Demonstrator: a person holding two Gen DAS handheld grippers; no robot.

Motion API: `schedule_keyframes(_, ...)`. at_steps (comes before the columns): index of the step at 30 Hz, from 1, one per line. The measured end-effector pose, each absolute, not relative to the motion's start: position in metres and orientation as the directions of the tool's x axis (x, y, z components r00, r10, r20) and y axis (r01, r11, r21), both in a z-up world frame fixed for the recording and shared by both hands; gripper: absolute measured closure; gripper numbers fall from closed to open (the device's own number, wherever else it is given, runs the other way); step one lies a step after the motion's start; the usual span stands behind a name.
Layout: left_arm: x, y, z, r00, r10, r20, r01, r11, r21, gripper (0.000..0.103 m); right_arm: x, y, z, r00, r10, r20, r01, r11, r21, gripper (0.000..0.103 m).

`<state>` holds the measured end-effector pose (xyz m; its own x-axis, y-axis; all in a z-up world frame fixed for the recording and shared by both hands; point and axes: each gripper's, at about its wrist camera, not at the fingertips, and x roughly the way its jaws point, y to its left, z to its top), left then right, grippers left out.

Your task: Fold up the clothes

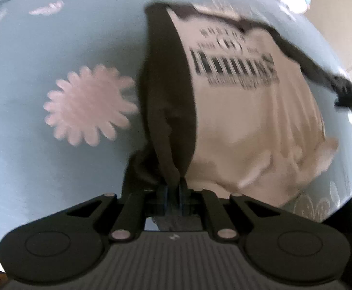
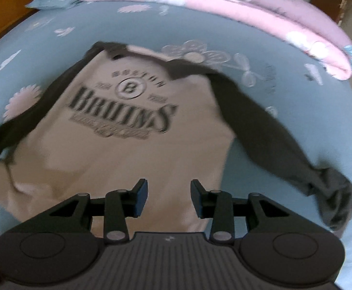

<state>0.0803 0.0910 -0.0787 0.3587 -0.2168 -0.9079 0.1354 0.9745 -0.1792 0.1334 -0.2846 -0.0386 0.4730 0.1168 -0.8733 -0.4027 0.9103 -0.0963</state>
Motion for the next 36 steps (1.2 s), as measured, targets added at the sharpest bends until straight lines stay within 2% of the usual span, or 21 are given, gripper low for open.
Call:
schedule_keyframes(6, 0.099, 0.123, -0.061, 0.421, -0.133, -0.897, 0.056, 0.991, -0.12, 0.097, 0.113, -0.26, -0.07, 0.374, 0.197, -0.906, -0.473, 0.881, -0.004, 0.059)
schedule_keyframes(15, 0.128, 0.169, -0.043, 0.48, 0.005, -0.877, -0.063, 0.998, -0.029, 0.098, 0.104, -0.242, -0.113, 0.302, 0.192, -0.934, -0.469, 0.882, 0.029, 0.059)
schedule_keyframes(27, 0.208, 0.255, -0.018, 0.51, 0.198, -0.837, -0.333, 0.943, 0.021, 0.098, 0.108, -0.248, -0.116, 0.33, 0.173, -0.928, -0.384, 0.923, 0.036, 0.059)
schedule_keyframes(36, 0.245, 0.289, -0.04, 0.441, 0.302, -0.845, -0.47, 0.88, 0.069, 0.098, 0.119, -0.253, -0.122, 0.338, 0.147, -0.929, -0.341, 0.94, 0.025, 0.059)
